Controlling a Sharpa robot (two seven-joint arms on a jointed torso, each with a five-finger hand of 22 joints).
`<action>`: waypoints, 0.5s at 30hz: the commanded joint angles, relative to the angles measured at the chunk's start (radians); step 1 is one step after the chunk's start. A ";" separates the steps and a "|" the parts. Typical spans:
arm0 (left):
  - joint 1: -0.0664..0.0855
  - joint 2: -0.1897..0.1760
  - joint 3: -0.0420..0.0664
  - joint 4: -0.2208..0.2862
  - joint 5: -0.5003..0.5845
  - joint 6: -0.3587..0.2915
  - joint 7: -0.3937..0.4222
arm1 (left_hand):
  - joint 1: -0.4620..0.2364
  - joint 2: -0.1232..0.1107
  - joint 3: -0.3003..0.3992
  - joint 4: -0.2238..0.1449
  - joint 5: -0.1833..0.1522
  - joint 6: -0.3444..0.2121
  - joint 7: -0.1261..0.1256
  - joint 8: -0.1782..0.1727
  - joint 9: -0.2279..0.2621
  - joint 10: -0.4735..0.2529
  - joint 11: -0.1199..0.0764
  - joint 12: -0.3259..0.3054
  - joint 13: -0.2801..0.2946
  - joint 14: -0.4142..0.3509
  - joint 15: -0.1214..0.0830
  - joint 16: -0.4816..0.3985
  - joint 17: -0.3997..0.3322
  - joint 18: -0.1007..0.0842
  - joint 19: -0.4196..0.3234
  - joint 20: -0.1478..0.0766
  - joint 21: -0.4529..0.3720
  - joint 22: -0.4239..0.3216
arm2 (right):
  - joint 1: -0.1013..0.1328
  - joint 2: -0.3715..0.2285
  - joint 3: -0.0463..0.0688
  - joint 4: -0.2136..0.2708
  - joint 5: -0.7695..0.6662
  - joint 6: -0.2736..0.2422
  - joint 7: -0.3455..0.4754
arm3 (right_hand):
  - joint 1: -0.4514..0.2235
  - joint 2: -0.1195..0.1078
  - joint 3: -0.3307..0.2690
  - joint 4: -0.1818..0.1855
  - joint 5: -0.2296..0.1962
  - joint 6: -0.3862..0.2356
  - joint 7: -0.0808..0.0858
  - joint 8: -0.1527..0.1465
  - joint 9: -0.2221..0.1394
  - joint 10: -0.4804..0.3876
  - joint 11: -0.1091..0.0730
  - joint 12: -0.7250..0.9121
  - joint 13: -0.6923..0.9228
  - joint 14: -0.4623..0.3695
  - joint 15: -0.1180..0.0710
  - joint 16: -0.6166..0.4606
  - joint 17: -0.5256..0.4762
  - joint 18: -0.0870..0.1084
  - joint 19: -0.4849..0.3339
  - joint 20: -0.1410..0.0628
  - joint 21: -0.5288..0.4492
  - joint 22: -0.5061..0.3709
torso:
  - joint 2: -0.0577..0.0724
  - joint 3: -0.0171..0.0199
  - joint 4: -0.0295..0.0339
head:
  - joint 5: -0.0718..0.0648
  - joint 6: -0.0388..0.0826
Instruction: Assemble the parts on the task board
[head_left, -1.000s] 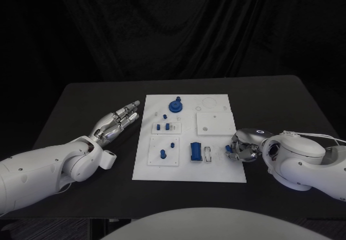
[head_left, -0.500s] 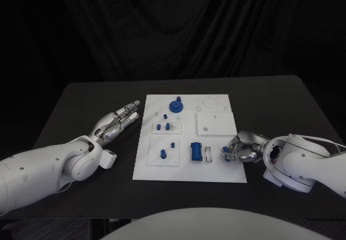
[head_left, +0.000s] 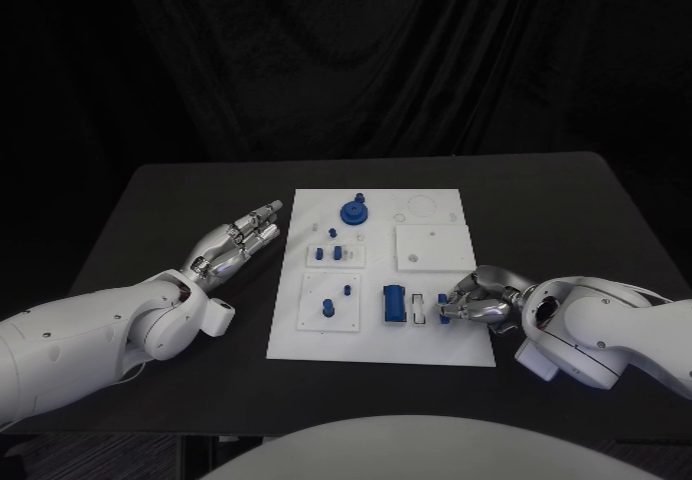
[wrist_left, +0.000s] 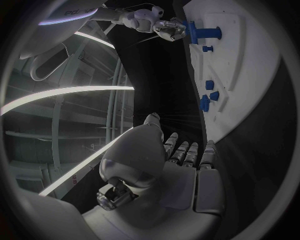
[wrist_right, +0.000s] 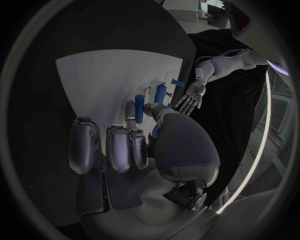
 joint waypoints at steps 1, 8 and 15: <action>-0.002 0.001 0.001 0.000 -0.002 0.011 0.131 | 0.010 -0.001 0.007 0.000 0.004 -0.008 -0.002 -0.001 -0.002 0.000 0.006 0.002 -0.002 -0.002 0.008 -0.004 -0.002 0.017 0.000 0.004 0.000 0.001 | 0.000 0.007 0.000 0.000 0.042 -0.028 0.023 | -0.010 -0.001 0.109 -0.113 -0.001 0.000 -0.002 0.007 0.002 0.106 0.008 0.003 0.263 0.066 0.006 0.006 0.046 0.006 0.033 0.009 0.007 0.204 | 0.000 0.0018 -0.0009 | 0.002 0.000; -0.002 0.002 0.001 -0.002 -0.002 0.012 0.125 | 0.012 -0.001 0.008 -0.001 0.004 -0.010 -0.002 -0.001 -0.002 -0.001 0.007 0.001 -0.002 -0.002 0.010 -0.004 -0.002 0.017 0.000 0.006 0.000 0.001 | 0.002 0.025 0.001 -0.007 0.044 -0.026 0.028 | -0.012 -0.001 0.110 -0.116 -0.004 -0.002 -0.002 0.009 0.004 0.106 0.008 0.003 0.263 0.066 0.005 0.006 0.046 0.006 0.033 0.008 0.006 0.204 | 0.000 0.0021 -0.0007 | 0.002 0.000; -0.002 0.003 0.001 -0.002 -0.002 0.013 0.121 | 0.013 -0.001 0.008 -0.002 0.005 -0.010 -0.002 -0.001 -0.002 -0.002 0.008 0.001 -0.002 -0.002 0.011 -0.004 -0.002 0.017 0.000 0.007 0.000 0.001 | 0.004 0.044 0.001 -0.018 0.044 0.001 0.023 | -0.022 0.001 0.111 -0.120 -0.015 -0.007 -0.001 0.011 0.007 0.106 0.008 0.003 0.263 0.065 0.006 0.005 0.042 0.006 0.032 0.009 0.005 0.203 | 0.000 0.0011 0.0001 | 0.001 0.000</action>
